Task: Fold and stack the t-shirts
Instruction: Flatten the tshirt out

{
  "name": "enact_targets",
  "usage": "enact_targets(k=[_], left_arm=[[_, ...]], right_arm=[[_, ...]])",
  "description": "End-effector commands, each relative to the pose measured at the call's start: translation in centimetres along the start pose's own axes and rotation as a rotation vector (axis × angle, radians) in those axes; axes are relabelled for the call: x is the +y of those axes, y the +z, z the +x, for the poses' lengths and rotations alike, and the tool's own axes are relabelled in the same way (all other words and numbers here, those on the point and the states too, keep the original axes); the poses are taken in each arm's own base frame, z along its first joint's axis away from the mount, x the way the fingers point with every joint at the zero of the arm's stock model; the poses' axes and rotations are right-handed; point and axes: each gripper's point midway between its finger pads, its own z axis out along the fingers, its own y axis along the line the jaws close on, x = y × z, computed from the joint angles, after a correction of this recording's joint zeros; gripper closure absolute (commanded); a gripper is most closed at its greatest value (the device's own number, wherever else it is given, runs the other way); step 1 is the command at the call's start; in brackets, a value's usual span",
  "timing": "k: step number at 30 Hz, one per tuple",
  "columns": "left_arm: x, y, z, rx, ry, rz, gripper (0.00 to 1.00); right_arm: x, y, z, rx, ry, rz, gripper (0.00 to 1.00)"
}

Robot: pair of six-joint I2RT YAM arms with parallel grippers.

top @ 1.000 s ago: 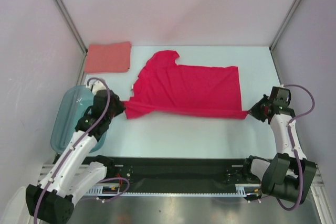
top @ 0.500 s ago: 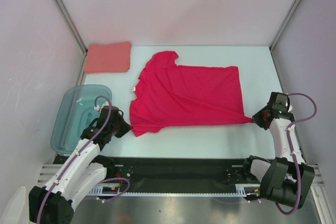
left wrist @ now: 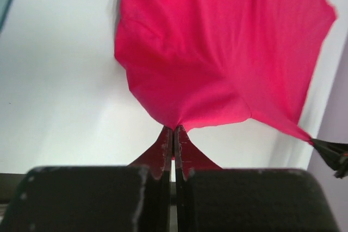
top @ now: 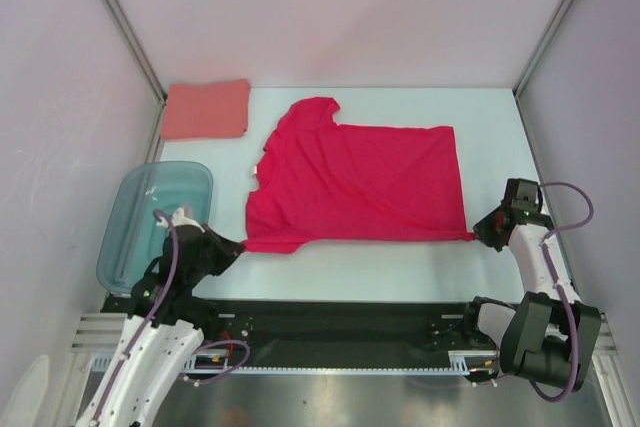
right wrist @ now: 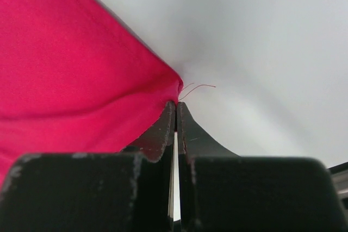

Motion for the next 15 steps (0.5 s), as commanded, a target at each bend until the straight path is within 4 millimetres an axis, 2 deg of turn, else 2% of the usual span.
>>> enact_targets(k=[1, 7, 12, 14, 15], left_arm=[[0.2, -2.4, -1.3, -0.072, -0.05, -0.015, 1.0], [0.1, -2.2, 0.7, 0.022, -0.053, 0.013, 1.0], [0.3, -2.2, 0.9, 0.026, -0.023, 0.022, 1.0], [0.0, -2.6, 0.6, 0.014, 0.014, 0.035, 0.91], [-0.7, -3.2, -0.1, -0.005, 0.031, 0.056, 0.68]], right_arm=[[0.5, -0.2, -0.1, -0.018, 0.002, -0.013, 0.99], [0.8, -0.4, 0.7, 0.005, 0.002, -0.009, 0.99], [0.5, -0.4, 1.3, 0.023, 0.006, -0.004, 0.96], [0.6, -0.7, 1.2, 0.015, 0.011, -0.015, 0.91], [0.9, -1.0, 0.9, 0.005, 0.006, -0.027, 0.8]])
